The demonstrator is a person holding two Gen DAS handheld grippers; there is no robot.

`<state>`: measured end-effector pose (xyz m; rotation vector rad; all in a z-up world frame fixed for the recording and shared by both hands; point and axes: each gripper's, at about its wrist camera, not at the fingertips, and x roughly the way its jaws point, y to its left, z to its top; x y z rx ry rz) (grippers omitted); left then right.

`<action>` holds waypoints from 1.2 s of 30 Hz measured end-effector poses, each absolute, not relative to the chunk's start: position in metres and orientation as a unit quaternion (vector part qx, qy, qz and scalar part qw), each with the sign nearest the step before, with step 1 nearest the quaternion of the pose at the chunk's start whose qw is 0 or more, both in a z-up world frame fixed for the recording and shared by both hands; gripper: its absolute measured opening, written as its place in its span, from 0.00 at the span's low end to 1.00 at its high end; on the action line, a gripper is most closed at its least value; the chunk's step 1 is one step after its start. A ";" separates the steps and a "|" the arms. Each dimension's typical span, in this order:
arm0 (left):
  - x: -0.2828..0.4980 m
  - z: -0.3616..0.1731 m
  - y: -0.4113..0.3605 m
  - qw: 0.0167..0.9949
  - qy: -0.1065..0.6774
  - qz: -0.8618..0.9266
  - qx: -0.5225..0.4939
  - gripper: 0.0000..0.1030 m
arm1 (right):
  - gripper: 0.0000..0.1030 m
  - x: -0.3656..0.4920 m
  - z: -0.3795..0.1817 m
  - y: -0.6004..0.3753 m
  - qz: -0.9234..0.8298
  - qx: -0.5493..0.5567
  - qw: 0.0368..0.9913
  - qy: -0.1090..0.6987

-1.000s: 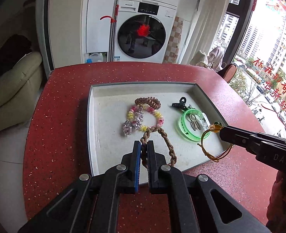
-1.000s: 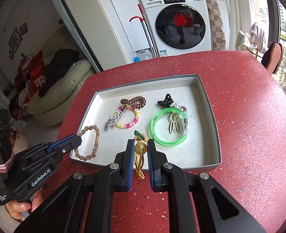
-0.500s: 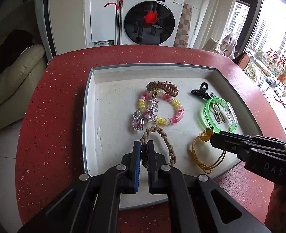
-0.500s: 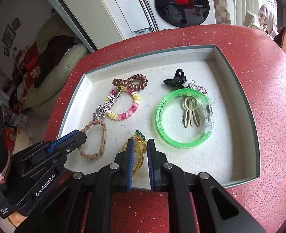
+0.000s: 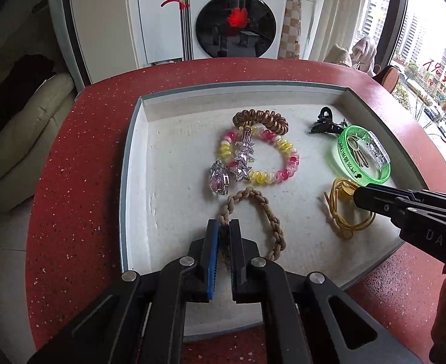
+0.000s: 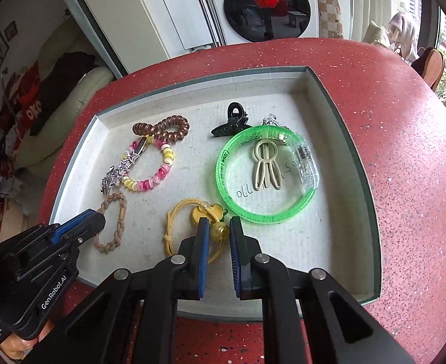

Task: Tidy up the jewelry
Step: 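Carry the braided bracelet and yellow hair tie into the tray and open both tools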

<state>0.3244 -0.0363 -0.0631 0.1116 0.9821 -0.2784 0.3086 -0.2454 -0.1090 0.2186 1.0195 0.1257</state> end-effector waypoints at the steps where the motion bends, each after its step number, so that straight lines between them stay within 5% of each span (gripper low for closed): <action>1: 0.324 -0.063 -0.037 0.871 0.470 -0.132 0.055 0.24 | 0.14 0.308 -0.109 -0.245 0.059 0.101 0.866 0.487; 4: 0.323 -0.061 -0.036 0.871 0.470 -0.136 0.047 0.24 | 0.18 0.308 -0.108 -0.244 0.060 0.102 0.864 0.490; 8: 0.322 -0.058 -0.035 0.874 0.466 -0.135 0.041 0.24 | 0.48 0.306 -0.104 -0.247 0.063 0.115 0.863 0.488; 36: 0.325 -0.043 -0.043 0.883 0.453 -0.116 0.044 0.24 | 0.51 0.274 -0.074 -0.264 0.064 0.147 0.882 0.443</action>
